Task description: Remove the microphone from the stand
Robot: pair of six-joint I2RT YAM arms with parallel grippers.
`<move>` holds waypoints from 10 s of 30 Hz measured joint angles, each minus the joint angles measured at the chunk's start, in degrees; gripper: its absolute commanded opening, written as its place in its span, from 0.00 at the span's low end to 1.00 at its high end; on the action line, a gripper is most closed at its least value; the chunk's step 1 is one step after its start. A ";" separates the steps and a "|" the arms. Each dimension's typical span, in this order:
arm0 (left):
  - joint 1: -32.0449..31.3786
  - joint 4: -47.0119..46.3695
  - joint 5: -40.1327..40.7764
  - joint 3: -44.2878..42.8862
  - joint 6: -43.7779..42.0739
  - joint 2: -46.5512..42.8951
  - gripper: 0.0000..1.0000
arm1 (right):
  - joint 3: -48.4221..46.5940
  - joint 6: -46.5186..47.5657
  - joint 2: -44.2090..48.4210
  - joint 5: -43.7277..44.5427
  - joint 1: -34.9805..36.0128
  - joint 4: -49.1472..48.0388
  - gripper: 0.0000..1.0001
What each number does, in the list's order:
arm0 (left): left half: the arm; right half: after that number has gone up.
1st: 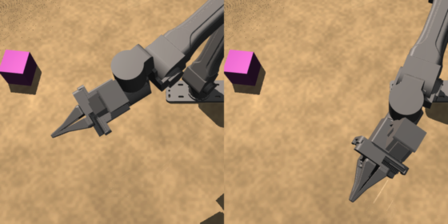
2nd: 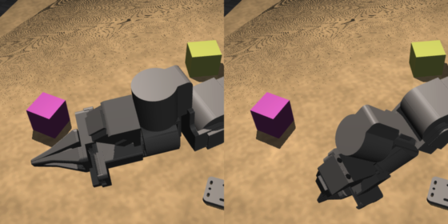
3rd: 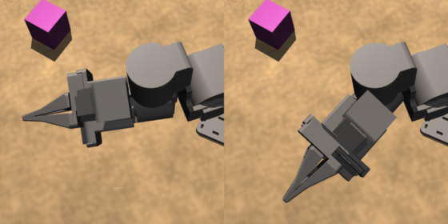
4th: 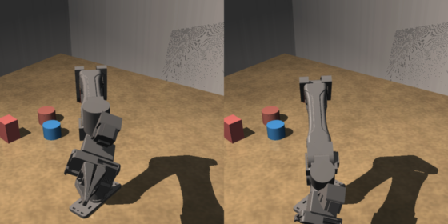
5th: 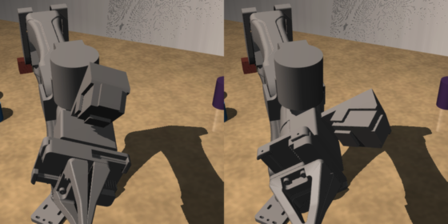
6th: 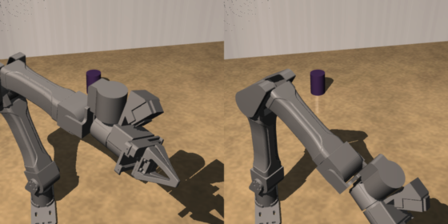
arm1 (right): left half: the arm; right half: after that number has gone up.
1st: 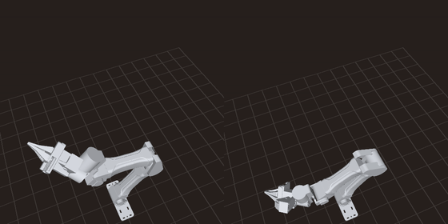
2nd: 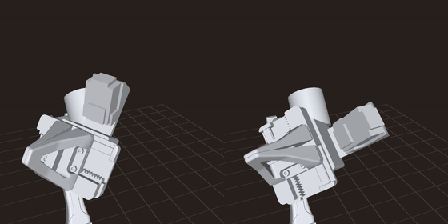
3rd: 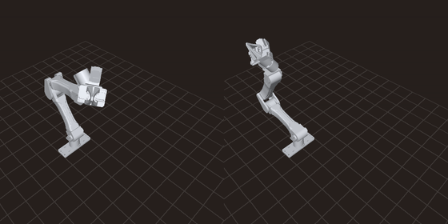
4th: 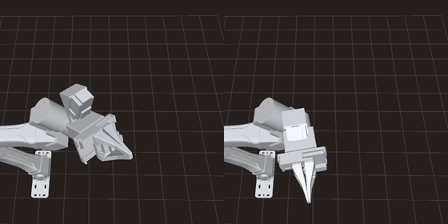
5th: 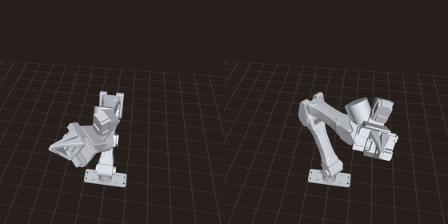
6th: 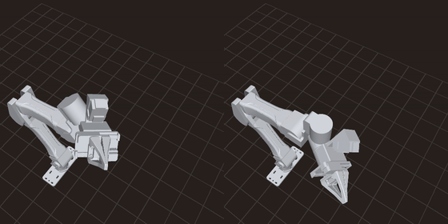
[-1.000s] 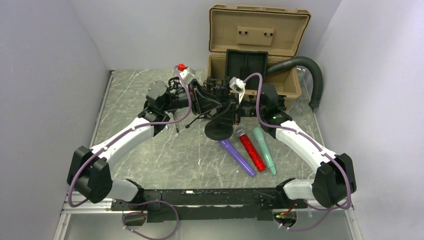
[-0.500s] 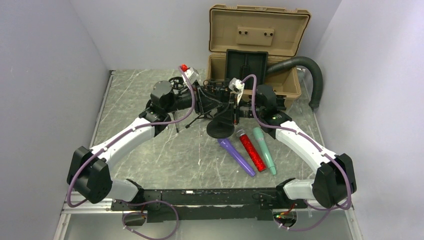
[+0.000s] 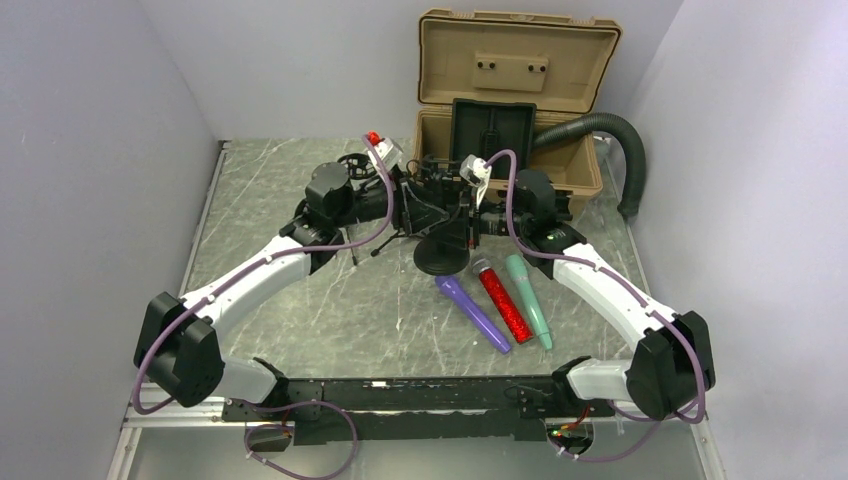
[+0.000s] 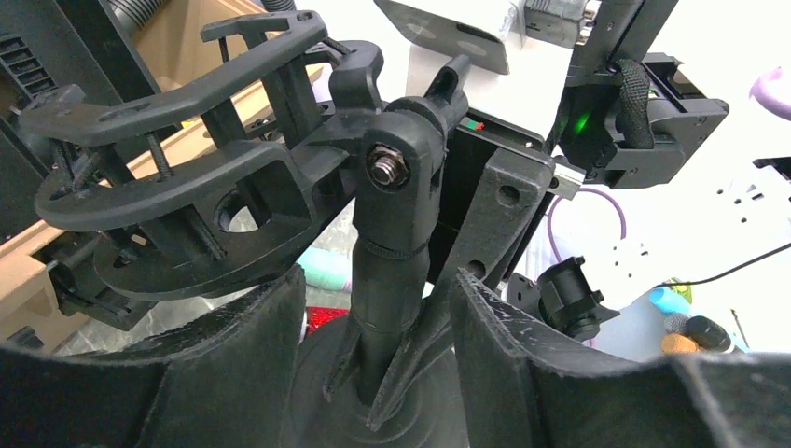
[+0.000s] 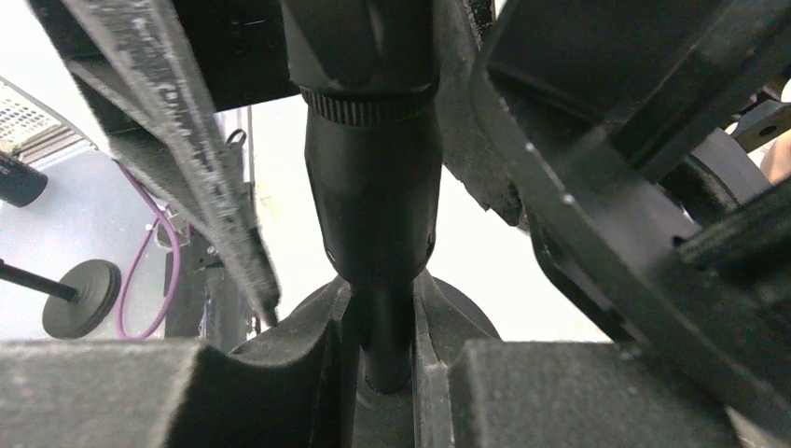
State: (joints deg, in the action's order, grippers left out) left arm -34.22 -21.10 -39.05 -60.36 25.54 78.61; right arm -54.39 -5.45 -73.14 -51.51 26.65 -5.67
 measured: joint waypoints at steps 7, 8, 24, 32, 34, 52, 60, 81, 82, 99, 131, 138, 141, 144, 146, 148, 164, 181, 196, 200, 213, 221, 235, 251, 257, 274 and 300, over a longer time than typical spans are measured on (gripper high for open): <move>-0.02 -0.02 -0.15 0.00 0.15 1.03 0.47 | 0.31 -0.09 0.13 -0.59 0.00 -0.35 0.00; -0.04 -0.02 -0.17 0.00 0.24 1.16 0.45 | 0.44 -0.09 0.13 -0.59 0.00 -0.37 0.00; -0.74 -1.68 -2.10 0.00 1.09 2.03 0.10 | 1.03 -0.66 0.13 -1.25 -0.39 -0.46 0.00; -0.70 -3.08 -3.39 0.00 1.25 2.64 0.00 | 1.11 -0.76 0.42 -1.25 -0.68 -0.44 0.01; -0.70 -3.32 -3.48 0.00 1.20 2.58 0.00 | 1.14 -0.74 0.66 -1.22 -0.72 -0.42 0.08; -0.13 -5.14 -5.64 2.80 3.21 0.35 0.00 | 1.95 -0.61 3.08 -1.49 -1.70 -3.80 0.51; 2.23 -5.25 -6.97 3.80 3.82 -1.73 0.00 | 2.73 -0.52 3.89 -1.40 -2.40 -4.76 0.66; 9.46 7.13 -10.01 3.06 -5.64 -13.27 0.00 | 5.03 -0.35 7.56 -1.44 -6.32 -5.60 1.00; 9.99 8.37 -9.55 2.49 -6.36 -13.35 0.00 | 5.07 -0.35 7.89 -1.42 -6.60 -5.62 1.00; 25.59 26.69 15.72 -8.57 -18.23 -22.14 0.00 | 5.40 -0.74 10.69 -0.92 -9.11 -6.45 1.00; 40.24 12.22 47.39 20.06 -8.37 -14.21 0.00 | 7.61 -1.64 10.47 0.04 -9.38 -8.17 1.00; 40.24 11.80 46.62 20.06 -3.98 -11.47 0.00 | 7.91 -1.66 10.12 0.15 -9.38 -9.51 1.00; 40.24 10.84 46.14 20.41 -3.39 -10.05 0.00 | 8.55 -1.62 10.12 0.46 -9.38 -9.86 1.00; 40.24 9.81 45.99 21.27 -3.39 -9.38 0.00 | 9.07 -1.49 10.12 0.87 -9.38 -9.90 1.00; 40.24 9.29 46.01 21.59 -3.58 -9.25 0.00 | 9.16 -1.22 10.12 1.29 -9.42 -9.90 1.00; 40.24 8.46 46.16 21.68 -3.80 -9.05 0.00 | 9.18 -0.66 10.12 1.70 -9.44 -9.90 1.00; 40.11 4.11 47.95 21.86 -6.64 -7.82 0.02 | 11.91 2.14 8.52 6.51 -9.53 -10.27 1.00; 38.91 -2.05 48.48 22.75 -11.23 -3.04 0.03 | 12.24 3.93 8.07 8.24 -9.73 -10.21 1.00; 38.88 -8.13 49.42 20.37 -12.87 5.62 0.02 | 12.90 5.92 8.07 8.22 -10.08 -9.81 1.00; 38.88 -9.97 49.31 19.80 -13.62 6.97 0.01 | 12.90 5.99 8.07 8.22 -10.08 -9.81 1.00; 38.88 -15.19 49.22 18.53 -17.18 11.58 0.03 | 12.92 6.16 8.07 8.22 -10.14 -9.84 1.00; 38.88 -15.89 49.37 17.14 -18.69 13.22 0.07 | 13.00 6.38 8.07 8.20 -10.25 -9.84 1.00; 38.91 -5.31 50.34 11.54 -15.98 14.03 0.14 | 13.22 6.40 8.07 8.15 -10.36 -9.84 1.00; 38.91 4.52 50.27 8.57 -13.62 12.72 0.21 | 13.33 6.38 8.13 8.02 -10.62 -9.84 1.00; 38.91 7.15 49.81 8.28 -13.11 11.98 0.35 | 13.70 6.38 8.24 8.00 -10.75 -9.86 1.00; 38.80 16.28 49.59 7.89 -13.11 11.85 0.76 | 13.79 6.36 8.24 7.98 -10.99 -9.86 1.00; 38.80 16.39 52.43 14.97 -19.58 -5.97 0.99 | 13.86 6.32 8.35 7.98 -11.58 -9.86 1.00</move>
State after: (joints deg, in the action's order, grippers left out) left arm 4.58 -4.71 13.39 -45.39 5.96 72.64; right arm -40.53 0.86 -64.79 -43.53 15.07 -15.53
